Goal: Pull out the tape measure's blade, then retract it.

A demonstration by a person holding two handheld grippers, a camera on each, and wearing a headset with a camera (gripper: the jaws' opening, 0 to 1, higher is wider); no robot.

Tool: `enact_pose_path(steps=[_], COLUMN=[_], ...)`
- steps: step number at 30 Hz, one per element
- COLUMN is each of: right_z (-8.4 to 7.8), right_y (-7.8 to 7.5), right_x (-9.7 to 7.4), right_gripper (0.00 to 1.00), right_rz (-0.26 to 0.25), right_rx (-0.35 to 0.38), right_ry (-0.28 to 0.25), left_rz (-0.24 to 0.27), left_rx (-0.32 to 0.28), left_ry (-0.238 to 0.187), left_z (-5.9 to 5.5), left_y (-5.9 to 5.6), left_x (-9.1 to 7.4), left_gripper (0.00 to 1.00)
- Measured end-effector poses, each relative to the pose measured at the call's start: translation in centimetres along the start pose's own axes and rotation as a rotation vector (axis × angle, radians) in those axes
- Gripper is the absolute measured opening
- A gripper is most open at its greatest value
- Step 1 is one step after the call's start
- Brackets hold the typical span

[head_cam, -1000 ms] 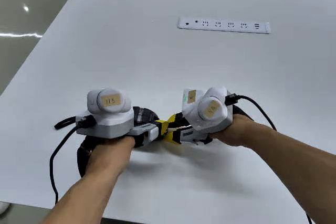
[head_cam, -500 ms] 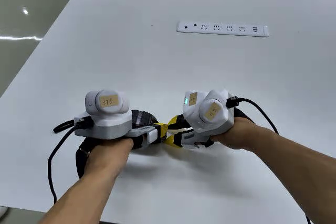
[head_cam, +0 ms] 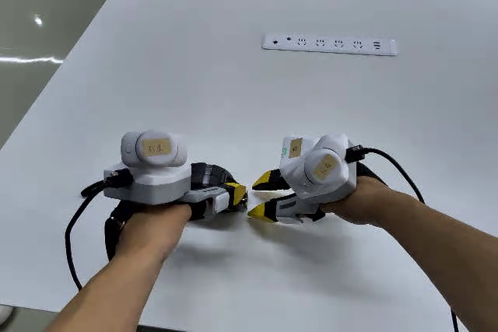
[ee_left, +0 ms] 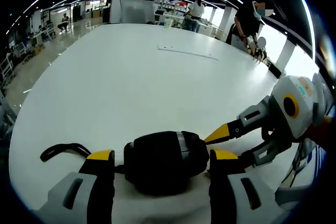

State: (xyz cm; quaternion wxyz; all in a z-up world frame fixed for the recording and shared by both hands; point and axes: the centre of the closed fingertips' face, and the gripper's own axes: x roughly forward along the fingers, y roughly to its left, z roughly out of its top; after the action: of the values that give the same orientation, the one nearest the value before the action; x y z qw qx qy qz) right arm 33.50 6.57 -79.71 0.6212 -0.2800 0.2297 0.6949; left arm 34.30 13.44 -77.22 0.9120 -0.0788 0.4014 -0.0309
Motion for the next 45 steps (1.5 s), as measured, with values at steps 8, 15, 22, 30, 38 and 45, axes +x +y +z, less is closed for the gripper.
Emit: enact_pose_path(steps=[8,15,22,30,38,45], right_z=[-0.4,-0.8,-1.0,-1.5,-2.1,-2.9], right_y=[0.2,0.3,0.2,0.3,0.6,1.0], right_x=[-1.1,-2.1,-3.1,-4.3,-5.8,-7.1], right_gripper=[0.27,0.31,0.35,0.38,0.42,0.46], right_rz=[-0.021,-0.039,-0.062,-0.084,-0.105,-0.129], right_rx=[0.026,0.047,0.063,0.089,0.113,0.14], right_ry=[-0.003,-0.008,-0.01,-0.017,-0.016,-0.017], left_rz=[-0.026,-0.045,-0.08,-0.113,-0.144,-0.154], left_rx=[0.028,0.055,0.093,0.14,0.171,0.191], left_ry=[0.016,0.033,0.041,0.045,0.037,0.035], left_z=[-0.3,-0.6,-0.8,-1.1,-1.2,-1.9], left_y=[-0.6,-0.8,-1.1,-1.5,-1.7,-1.6], left_x=[-0.4,-0.7,-1.1,-1.2,-1.3,-1.8], left_gripper=[0.72,0.75,0.77,0.78,0.8,0.81])
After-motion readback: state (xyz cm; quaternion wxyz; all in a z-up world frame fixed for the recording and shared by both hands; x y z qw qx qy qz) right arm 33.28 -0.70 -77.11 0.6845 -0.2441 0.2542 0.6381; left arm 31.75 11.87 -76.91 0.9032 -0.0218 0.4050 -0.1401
